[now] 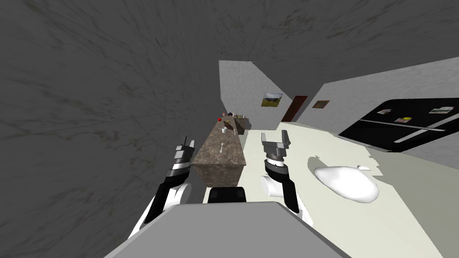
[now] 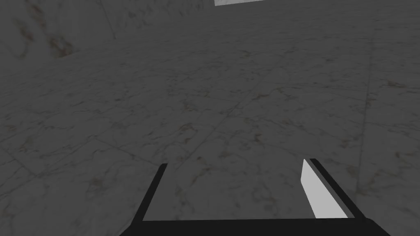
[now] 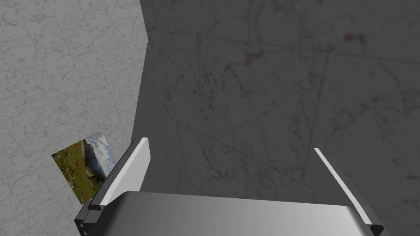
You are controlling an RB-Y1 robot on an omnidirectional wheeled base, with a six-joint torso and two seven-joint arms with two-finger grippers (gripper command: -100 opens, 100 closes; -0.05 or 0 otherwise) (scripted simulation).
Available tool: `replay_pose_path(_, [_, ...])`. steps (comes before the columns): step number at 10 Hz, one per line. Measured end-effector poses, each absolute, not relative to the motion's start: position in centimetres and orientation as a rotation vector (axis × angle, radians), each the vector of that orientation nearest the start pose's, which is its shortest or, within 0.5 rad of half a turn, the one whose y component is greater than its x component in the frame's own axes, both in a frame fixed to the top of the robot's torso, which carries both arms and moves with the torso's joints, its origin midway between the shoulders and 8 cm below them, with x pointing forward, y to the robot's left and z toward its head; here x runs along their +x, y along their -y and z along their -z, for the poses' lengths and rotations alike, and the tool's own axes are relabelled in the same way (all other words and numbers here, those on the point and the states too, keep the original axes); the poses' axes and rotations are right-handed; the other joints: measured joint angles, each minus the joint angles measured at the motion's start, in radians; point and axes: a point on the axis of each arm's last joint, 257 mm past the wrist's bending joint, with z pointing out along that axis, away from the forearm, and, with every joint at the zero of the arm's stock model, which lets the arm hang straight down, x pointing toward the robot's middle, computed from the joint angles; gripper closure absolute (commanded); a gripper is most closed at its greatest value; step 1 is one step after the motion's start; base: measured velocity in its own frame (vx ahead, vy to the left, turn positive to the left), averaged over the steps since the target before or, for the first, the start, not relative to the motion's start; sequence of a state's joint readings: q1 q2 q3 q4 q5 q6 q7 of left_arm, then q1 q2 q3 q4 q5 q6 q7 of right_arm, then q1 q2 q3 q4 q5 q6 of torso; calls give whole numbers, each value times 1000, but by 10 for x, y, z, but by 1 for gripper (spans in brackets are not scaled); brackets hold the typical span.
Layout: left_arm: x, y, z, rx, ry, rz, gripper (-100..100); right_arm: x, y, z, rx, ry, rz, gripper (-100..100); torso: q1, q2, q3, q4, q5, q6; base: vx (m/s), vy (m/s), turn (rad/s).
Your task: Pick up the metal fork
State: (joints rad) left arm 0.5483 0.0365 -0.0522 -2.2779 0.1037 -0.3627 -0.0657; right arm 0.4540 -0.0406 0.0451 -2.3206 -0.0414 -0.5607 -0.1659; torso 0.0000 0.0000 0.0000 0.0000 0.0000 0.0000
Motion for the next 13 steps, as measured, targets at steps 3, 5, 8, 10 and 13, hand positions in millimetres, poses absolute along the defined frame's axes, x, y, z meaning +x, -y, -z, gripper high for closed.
replay_pose_path(3, [362, -272, 25, -761, -792, 1268, -100, 328, 257, -66, 600, -484, -1581, 0, -1, 1, 1, 0, 0, 0, -24, -25, -54])
replay_pose_path(5, [361, -267, 28, -693, -851, 1230, -100, 328, 257, -66, 600, -484, -1581, 0, -2, 2, 1, 1, 0, 0, -38, -41, -180])
replay_pose_path(8, [358, -256, 43, -554, -965, 1143, -100, 328, 257, -66, 600, -484, -1581, 0, -3, 3, 2, 1, -1, 0, -39, -40, -170])
replay_pose_path(10, [354, -251, 50, -481, -1024, 1102, -100, 328, 257, -66, 600, -484, -1581, 0, -2, 2, 1, 1, 0, 0, -26, -37, -223])
replay_pose_path(13, [351, -243, 69, -345, -1126, 1022, -100, 328, 257, -66, 600, -484, -1581, 0, -1, 2, 1, 0, 0, 0, -17, -27, -133])
